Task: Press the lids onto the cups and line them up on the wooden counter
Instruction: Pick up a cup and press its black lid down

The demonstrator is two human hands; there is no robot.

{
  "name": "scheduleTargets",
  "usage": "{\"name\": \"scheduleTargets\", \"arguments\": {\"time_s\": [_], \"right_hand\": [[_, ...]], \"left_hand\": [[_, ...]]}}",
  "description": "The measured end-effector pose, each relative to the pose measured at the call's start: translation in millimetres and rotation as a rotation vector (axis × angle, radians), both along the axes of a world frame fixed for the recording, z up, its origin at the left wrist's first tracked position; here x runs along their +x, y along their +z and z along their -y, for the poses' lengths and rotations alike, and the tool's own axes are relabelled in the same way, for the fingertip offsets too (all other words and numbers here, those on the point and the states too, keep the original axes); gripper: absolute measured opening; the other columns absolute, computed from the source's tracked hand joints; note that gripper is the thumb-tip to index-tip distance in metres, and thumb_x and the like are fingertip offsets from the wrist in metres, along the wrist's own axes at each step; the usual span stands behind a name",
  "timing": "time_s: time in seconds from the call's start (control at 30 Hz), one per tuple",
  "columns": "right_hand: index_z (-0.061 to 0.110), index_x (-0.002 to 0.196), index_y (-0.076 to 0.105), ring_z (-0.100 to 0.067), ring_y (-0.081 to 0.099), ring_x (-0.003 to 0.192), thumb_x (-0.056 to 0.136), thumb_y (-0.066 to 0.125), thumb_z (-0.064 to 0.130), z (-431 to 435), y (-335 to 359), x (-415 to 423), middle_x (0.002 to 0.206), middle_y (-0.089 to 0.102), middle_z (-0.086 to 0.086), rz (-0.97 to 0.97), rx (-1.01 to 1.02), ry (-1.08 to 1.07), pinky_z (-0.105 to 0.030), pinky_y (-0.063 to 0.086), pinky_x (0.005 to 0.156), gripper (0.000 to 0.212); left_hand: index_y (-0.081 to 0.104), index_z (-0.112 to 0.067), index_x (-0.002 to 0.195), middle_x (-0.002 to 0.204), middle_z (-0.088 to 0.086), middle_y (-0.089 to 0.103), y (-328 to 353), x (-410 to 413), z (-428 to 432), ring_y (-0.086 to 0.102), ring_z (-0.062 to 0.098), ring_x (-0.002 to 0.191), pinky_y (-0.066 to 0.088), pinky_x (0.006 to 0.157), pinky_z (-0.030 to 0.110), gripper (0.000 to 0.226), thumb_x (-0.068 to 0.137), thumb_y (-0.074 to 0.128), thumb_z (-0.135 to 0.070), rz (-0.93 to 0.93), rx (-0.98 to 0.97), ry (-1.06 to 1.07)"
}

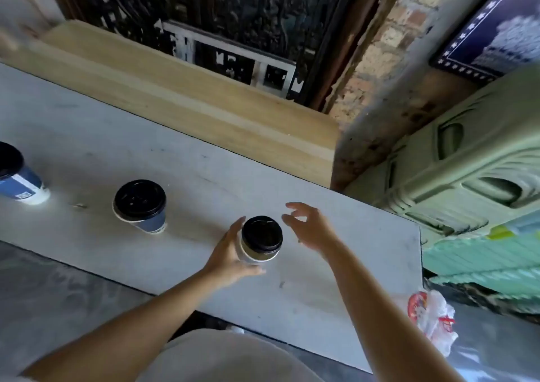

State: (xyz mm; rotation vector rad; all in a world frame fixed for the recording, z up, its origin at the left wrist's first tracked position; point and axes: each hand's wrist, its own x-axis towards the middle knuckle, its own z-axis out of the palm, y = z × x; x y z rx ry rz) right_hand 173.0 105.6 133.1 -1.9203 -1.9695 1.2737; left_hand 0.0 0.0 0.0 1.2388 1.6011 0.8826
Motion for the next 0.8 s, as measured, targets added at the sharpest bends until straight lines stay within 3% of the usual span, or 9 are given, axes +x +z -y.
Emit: {"name": "scheduleTargets", "arguments": {"time_s": [0.13, 0.27, 0.47, 0.67, 0.8], "right_hand": [[0.035, 0.141, 0.054, -0.016, 0.056, 0.125, 0.088, 0.067, 0.049, 6.1, 15.2, -16.1, 0.142, 0.055, 0.008, 0.064, -0.041, 0.265, -0.027, 0.041, 0.095, 0.056], [0.031, 0.144, 0.05, -0.016, 0.048, 0.132, 0.084, 0.075, 0.041, 13.7, 14.9, -23.8, 0.145, 0.051, 0.005, 0.095, -0.03, 0.382, -0.022, 0.038, 0.093, 0.066], [0.029, 0.141, 0.052, -0.021, 0.046, 0.128, 0.082, 0.072, 0.024, 27.4, 9.2, -22.2, 0.14, 0.05, 0.001, 0.134, 0.062, 0.425, -0.024, 0.04, 0.093, 0.063], [0.029, 0.147, 0.044, -0.023, 0.037, 0.131, 0.083, 0.071, 0.024, 39.4, 3.0, -18.1, 0.143, 0.042, 0.001, 0.174, 0.073, 0.453, -0.03, 0.041, 0.098, 0.07], [0.028, 0.142, 0.049, -0.025, 0.039, 0.127, 0.081, 0.071, 0.025, 47.4, 3.0, -16.8, 0.136, 0.046, -0.001, 0.182, 0.108, 0.477, -0.032, 0.043, 0.094, 0.065]], "left_hand": [[0.04, -0.04, 0.141, 0.133, -0.023, 0.059, 16.7, 4.8, 2.0, 0.055, -0.001, 0.126, 0.045, 0.105, 0.023, 0.108, 0.05, 0.096, -0.027, 0.113, 0.016, 0.021], [0.044, -0.052, 0.126, 0.123, -0.038, 0.058, 28.8, 8.5, 3.3, 0.056, -0.012, 0.115, 0.042, 0.091, 0.005, 0.095, 0.055, 0.096, -0.015, 0.1, 0.032, 0.057], [0.049, -0.052, 0.123, 0.118, -0.034, 0.063, 29.2, 20.1, 11.6, 0.06, -0.008, 0.111, 0.045, 0.088, 0.007, 0.085, 0.059, 0.095, -0.021, 0.107, 0.028, 0.131], [0.05, -0.049, 0.123, 0.117, -0.024, 0.067, 30.8, 28.3, 23.2, 0.061, -0.008, 0.109, 0.045, 0.085, 0.007, 0.08, 0.06, 0.094, -0.023, 0.101, 0.032, 0.162], [0.049, -0.053, 0.119, 0.115, -0.027, 0.067, 32.3, 31.1, 29.5, 0.061, -0.009, 0.107, 0.046, 0.085, 0.009, 0.079, 0.061, 0.094, -0.023, 0.09, 0.036, 0.174]]}}
